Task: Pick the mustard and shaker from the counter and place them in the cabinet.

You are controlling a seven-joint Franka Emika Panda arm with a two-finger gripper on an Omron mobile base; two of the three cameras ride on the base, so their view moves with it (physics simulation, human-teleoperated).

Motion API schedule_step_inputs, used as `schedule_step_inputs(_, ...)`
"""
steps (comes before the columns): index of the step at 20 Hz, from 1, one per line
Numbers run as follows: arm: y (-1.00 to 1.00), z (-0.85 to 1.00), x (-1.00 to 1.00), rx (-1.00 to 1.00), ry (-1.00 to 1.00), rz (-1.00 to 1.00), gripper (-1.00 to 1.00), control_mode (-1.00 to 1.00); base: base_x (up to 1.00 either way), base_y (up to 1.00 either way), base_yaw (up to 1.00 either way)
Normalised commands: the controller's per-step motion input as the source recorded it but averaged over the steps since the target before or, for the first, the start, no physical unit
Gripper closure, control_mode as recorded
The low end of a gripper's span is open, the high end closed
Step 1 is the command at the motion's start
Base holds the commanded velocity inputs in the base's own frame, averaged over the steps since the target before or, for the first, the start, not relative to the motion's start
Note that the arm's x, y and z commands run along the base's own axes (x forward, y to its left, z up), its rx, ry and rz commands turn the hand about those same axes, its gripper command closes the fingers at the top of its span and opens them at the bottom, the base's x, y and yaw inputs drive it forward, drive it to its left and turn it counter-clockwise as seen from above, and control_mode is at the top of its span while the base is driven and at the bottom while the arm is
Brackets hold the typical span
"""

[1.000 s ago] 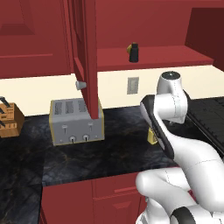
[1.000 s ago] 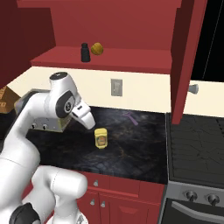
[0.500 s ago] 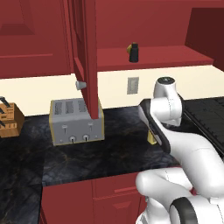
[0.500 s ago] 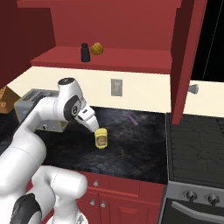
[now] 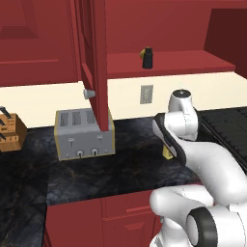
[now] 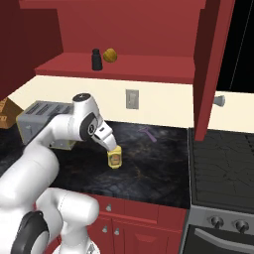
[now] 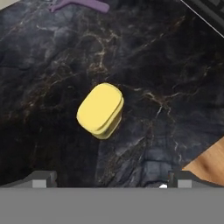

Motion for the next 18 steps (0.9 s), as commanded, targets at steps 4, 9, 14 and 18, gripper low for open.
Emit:
schedule_step_inputs(4, 0.0, -0.15, 0.31, 0.0, 0.01, 0.0, -1.0, -1.0, 0.0, 0.0, 0.0)
schedule_step_inputs(9, 0.0, -0.26, 0.19, 0.0, 0.03, 0.0, -1.0, -1.0, 0.0, 0.0, 0.0)
schedule_step_inputs(14, 0.0, -0.27, 0.19, 0.0, 0.02, 0.0, -1.0, -1.0, 0.0, 0.0, 0.0)
schedule_step_inputs(18, -0.05, -0.2, 0.09, 0.0, 0.0, 0.0, -1.0, -1.0, 0.0, 0.0, 0.0)
